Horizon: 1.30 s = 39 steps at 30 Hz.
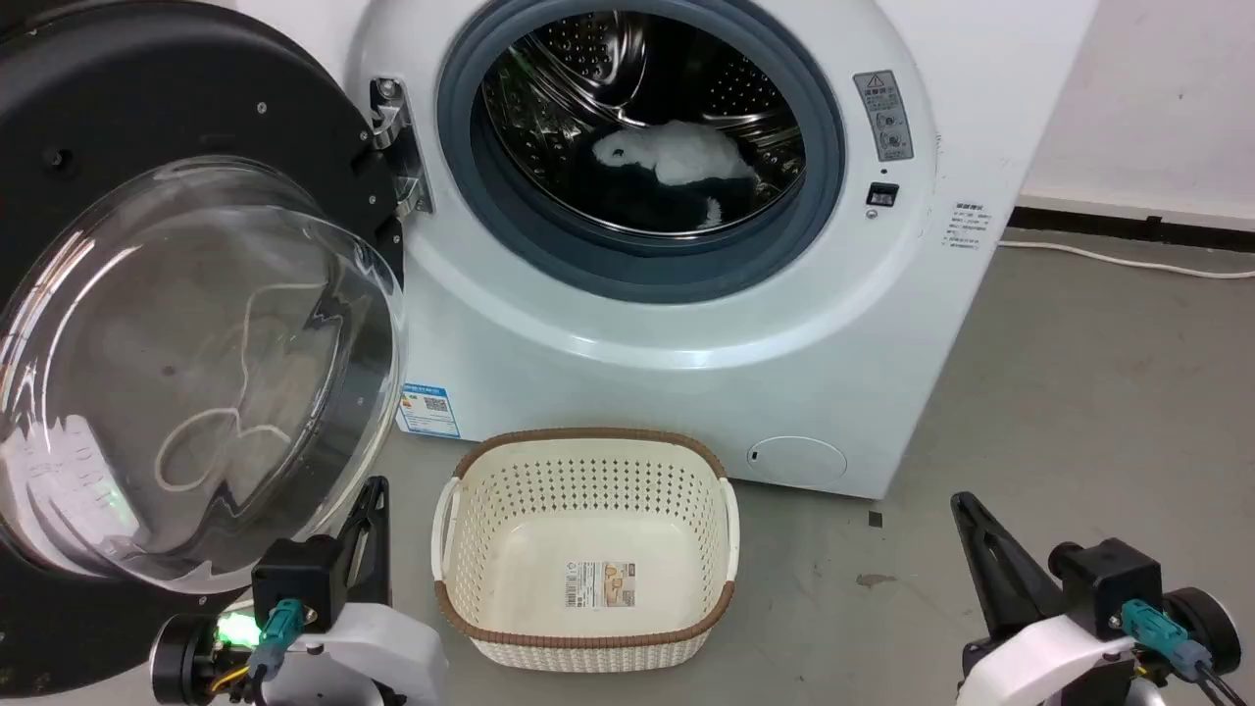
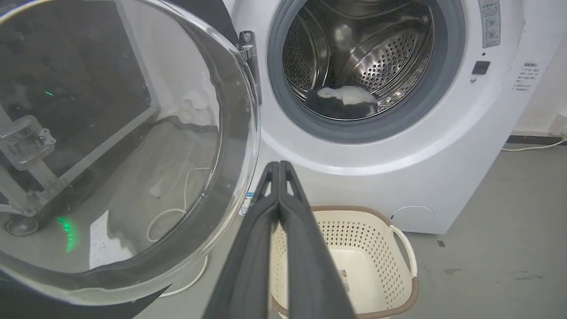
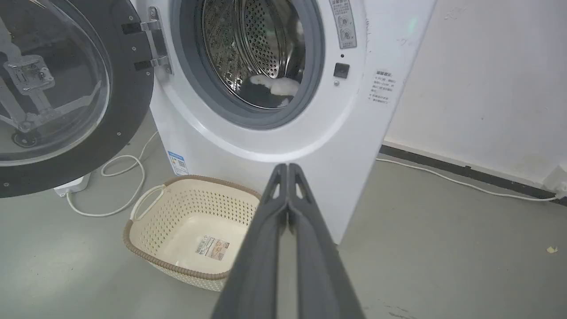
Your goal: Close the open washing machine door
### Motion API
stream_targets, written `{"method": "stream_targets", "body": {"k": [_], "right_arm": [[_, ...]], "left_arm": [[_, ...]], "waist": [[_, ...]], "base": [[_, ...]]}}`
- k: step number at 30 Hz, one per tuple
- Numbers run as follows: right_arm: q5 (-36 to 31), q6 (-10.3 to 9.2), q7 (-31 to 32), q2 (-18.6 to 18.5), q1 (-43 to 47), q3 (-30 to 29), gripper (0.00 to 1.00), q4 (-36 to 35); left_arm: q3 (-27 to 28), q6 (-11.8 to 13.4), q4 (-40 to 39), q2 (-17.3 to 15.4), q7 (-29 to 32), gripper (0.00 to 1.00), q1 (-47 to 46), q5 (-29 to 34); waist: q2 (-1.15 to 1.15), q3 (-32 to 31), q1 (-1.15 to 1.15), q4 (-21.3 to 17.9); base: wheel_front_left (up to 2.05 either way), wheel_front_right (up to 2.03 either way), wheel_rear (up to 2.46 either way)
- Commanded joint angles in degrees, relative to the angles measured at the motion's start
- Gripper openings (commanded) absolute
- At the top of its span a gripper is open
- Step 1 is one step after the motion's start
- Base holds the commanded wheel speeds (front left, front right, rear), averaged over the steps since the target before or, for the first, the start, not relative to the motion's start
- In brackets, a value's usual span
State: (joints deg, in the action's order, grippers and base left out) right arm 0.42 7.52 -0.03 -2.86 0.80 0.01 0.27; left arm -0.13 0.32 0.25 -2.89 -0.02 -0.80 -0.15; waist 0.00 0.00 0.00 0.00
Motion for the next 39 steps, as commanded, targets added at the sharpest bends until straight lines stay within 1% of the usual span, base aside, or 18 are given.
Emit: {"method": "stream_targets", "body": {"k": [1,39], "right_arm": [[-0.42,-0.03,0.03,-0.01,-0.8,-0.01,0.0,-0.27],[-0.42,-0.03,0.03,-0.01,-0.8,-0.01,0.0,-0.27]], "left_arm": [[0.13,-0.32,-0.25,0.02,0.02,0.0,0.8,0.15],[0.13,-0.32,-0.25,0.02,0.02,0.0,0.8,0.15]], "waist": [[0.0,0.0,0.0,0.0],[0.0,0.0,0.0,0.0]], "base": [[0.0,0.0,0.0],[0.0,0.0,0.0]]}}
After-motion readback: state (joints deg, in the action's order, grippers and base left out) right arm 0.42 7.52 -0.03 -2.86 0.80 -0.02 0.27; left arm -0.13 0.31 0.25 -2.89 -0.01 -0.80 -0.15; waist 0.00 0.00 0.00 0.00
